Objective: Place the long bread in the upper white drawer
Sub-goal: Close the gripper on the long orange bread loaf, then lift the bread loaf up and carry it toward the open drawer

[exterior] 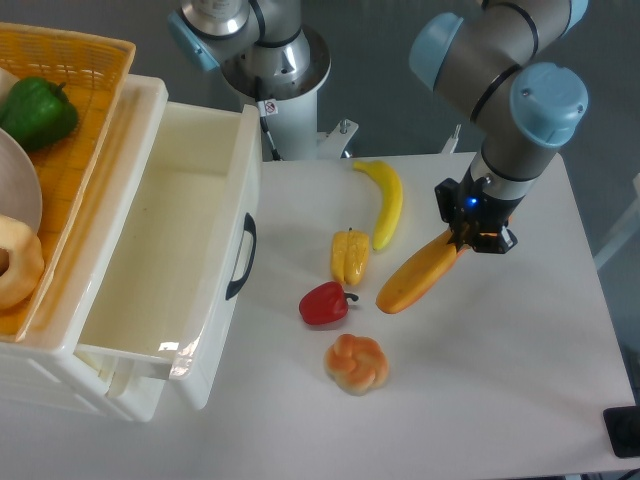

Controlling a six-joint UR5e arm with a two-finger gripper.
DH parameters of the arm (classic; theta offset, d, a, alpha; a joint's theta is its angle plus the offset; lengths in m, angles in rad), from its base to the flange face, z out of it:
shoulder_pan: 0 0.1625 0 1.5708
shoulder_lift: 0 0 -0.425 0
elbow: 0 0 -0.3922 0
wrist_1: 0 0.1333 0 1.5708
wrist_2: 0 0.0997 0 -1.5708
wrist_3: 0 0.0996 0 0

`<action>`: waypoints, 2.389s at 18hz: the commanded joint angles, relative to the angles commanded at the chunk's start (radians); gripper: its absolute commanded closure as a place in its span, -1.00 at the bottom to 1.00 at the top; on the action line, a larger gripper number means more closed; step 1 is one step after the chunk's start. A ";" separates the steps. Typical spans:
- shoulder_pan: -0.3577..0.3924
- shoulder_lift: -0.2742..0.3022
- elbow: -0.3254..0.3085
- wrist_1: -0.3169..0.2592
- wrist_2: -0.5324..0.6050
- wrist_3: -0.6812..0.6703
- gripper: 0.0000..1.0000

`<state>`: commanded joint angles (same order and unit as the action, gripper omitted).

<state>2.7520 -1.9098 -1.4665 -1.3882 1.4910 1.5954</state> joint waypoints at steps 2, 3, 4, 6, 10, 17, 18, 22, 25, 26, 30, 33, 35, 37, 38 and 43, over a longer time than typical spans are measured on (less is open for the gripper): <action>-0.002 0.000 -0.003 0.002 -0.003 -0.009 1.00; -0.002 -0.002 0.001 0.002 -0.003 -0.011 1.00; -0.002 -0.002 0.003 0.002 -0.003 -0.015 1.00; 0.003 0.000 0.005 0.002 -0.005 -0.017 1.00; 0.000 0.000 0.012 0.002 -0.005 -0.021 1.00; -0.008 0.021 0.064 -0.115 0.005 -0.153 1.00; -0.011 0.029 0.063 -0.115 0.003 -0.170 1.00; -0.023 0.080 0.049 -0.115 -0.002 -0.245 1.00; -0.021 0.130 0.034 -0.138 0.000 -0.281 1.00; -0.021 0.146 0.028 -0.161 0.005 -0.307 1.00; -0.015 0.201 0.025 -0.222 0.005 -0.382 1.00; -0.021 0.236 0.025 -0.252 0.000 -0.440 1.00; -0.029 0.255 0.025 -0.265 -0.014 -0.547 1.00; -0.063 0.271 0.028 -0.273 -0.044 -0.655 1.00; -0.078 0.275 0.031 -0.275 -0.052 -0.699 1.00; -0.176 0.308 0.025 -0.287 -0.055 -0.856 1.00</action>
<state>2.5757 -1.6015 -1.4419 -1.6751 1.4358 0.7396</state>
